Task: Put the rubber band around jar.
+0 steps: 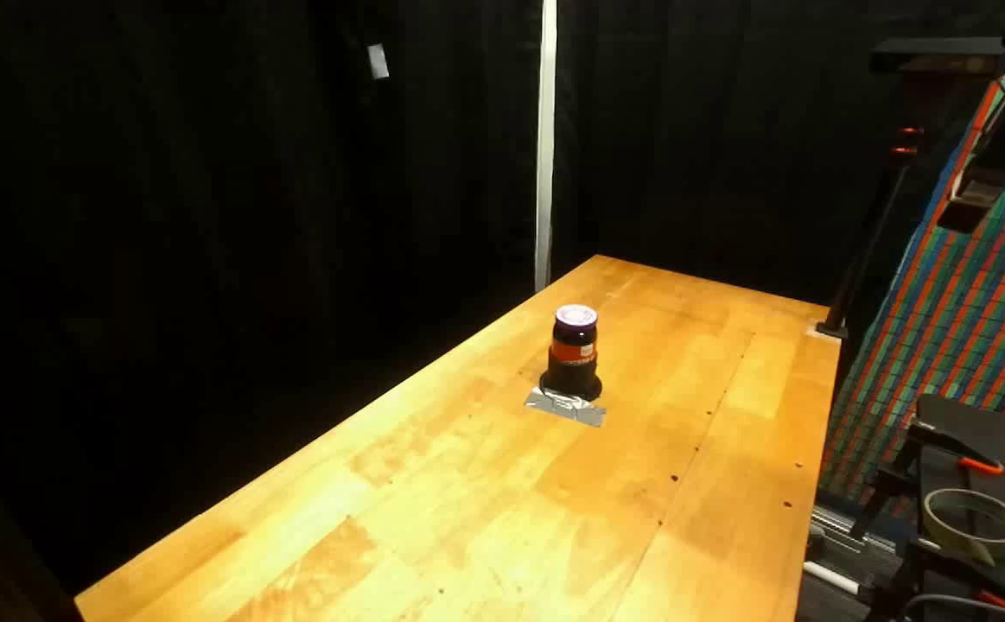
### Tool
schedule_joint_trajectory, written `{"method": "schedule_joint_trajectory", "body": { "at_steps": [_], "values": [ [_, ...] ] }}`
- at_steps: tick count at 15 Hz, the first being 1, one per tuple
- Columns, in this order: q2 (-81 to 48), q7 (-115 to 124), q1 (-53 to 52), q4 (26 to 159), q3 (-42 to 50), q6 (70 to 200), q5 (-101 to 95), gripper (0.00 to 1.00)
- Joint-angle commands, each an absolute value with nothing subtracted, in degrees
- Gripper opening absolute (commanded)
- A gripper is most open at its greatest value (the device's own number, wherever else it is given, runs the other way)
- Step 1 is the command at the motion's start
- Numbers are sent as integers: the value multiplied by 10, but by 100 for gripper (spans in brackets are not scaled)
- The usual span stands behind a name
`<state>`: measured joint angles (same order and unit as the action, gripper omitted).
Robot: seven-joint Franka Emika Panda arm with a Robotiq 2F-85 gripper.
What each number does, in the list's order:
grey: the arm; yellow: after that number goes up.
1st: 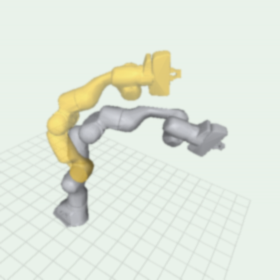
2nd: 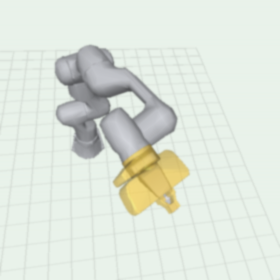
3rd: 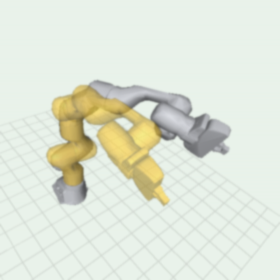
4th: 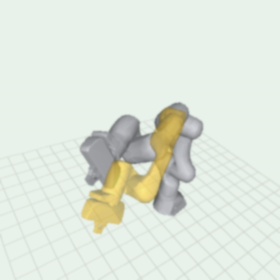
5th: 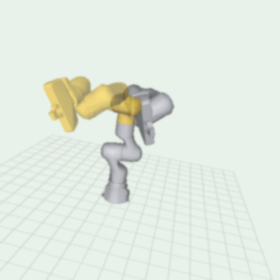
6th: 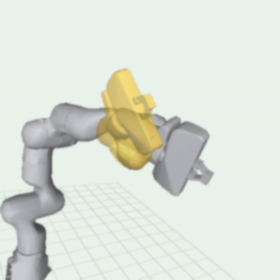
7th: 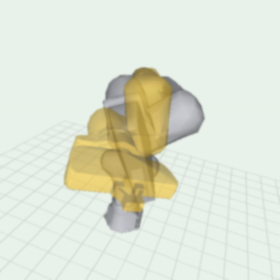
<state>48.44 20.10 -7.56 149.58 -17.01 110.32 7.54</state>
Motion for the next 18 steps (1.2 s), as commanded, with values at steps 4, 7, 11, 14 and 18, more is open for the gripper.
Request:
{"method": "schedule_joint_trajectory", "body": {
  "at_steps": [4,7,11,14,18],
  "values": [
    [485,202,-76,1489,-169,1102,74,100],
    [470,178,-78,1489,-162,1117,69,100],
    [329,48,-62,1443,-116,1213,18,100],
    [235,-50,-54,1397,-80,1253,24,100],
    [88,-127,-72,1296,-25,1267,65,100]
  ]
}}
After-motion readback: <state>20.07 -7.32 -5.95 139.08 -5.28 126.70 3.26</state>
